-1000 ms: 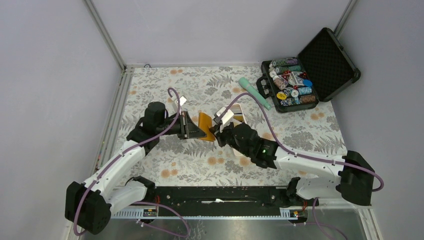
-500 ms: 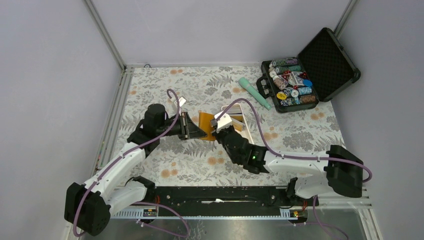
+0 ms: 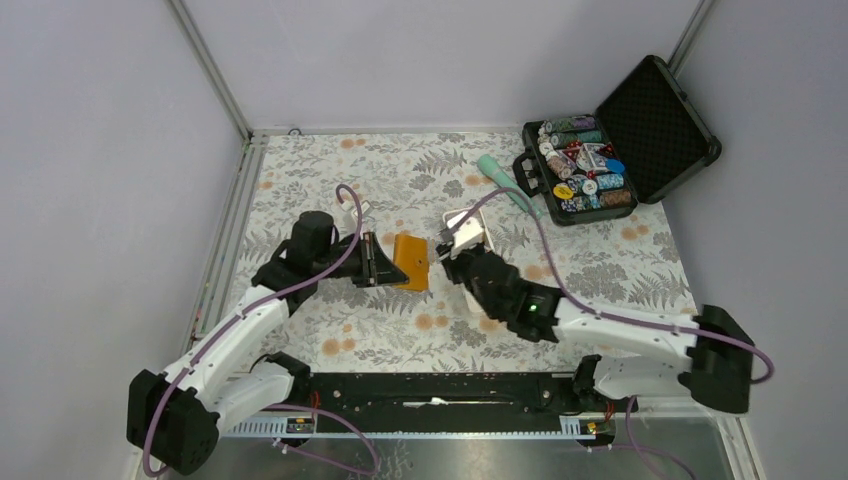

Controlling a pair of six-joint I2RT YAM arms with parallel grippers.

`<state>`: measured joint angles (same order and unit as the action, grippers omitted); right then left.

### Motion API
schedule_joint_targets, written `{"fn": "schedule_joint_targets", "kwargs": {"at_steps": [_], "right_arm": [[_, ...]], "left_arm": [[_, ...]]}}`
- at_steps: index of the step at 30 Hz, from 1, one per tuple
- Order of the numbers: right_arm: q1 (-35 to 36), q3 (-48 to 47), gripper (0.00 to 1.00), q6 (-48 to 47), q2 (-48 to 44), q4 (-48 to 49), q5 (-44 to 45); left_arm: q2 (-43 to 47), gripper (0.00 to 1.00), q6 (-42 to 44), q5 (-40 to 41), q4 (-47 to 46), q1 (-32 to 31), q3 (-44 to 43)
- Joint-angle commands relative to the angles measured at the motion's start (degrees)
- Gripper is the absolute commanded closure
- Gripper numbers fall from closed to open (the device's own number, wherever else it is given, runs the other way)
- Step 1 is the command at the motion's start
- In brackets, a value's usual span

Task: Put the credit cards into the card holder
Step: Open the card holder at the center of the board.

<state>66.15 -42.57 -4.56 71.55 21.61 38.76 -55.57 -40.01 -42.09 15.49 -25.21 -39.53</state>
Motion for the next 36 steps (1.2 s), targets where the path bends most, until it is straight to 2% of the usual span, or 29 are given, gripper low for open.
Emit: {"fn": "schedule_joint_targets", "kwargs": {"at_steps": [1, 4, 7, 10, 13, 19, 22, 28, 36], "right_arm": [[-7.2, 0.04, 0.54, 8.38, -12.16, -10.64, -23.1], [-15.31, -0.5, 0.42, 11.26, -16.61, -16.87, -43.18], [-20.01, -3.44, 0.38, 12.69, -17.02, -23.22, -58.1], [-23.35, -5.52, 0.36, 15.75, -15.35, -24.78, -73.27], [-24.12, -7.05, 0.33, 17.64, -13.77, -24.92, -82.74], [-25.04, -8.76, 0.3, 19.79, -11.0, -24.36, -91.47], [-25.23, -8.36, 0.31, 23.1, -9.79, -20.53, -96.03], [-25.25, -7.31, 0.32, 24.18, -8.55, -19.24, -96.9], [-25.26, -5.25, 0.33, 24.92, -7.1, -16.91, -99.49]], "left_arm": [[1.85, 1.0, 5.92, 0.01, 0.45, 0.08, -3.01], [2.75, 1.0, 9.52, -3.62, 1.07, 0.08, -3.08], [3.18, 1.0, 13.29, -7.26, 3.1, -0.01, -3.61], [2.69, 1.0, 16.4, -11.99, 6.98, -0.09, -4.94], [2.58, 1.0, 18.12, -15.95, 8.95, -0.1, -5.49], [3.3, 1.0, 18.56, -20.91, 9.3, -2.19, -5.74], [3.28, 1.0, 18.68, -21.91, 9.64, -4.16, -5.94], [4.5, 1.0, 18.51, -23.47, 9.09, -5.88, -6.14], [7.36, 1.0, 4.6, -28.28, -9.29, -6.23, -2.18]]}}
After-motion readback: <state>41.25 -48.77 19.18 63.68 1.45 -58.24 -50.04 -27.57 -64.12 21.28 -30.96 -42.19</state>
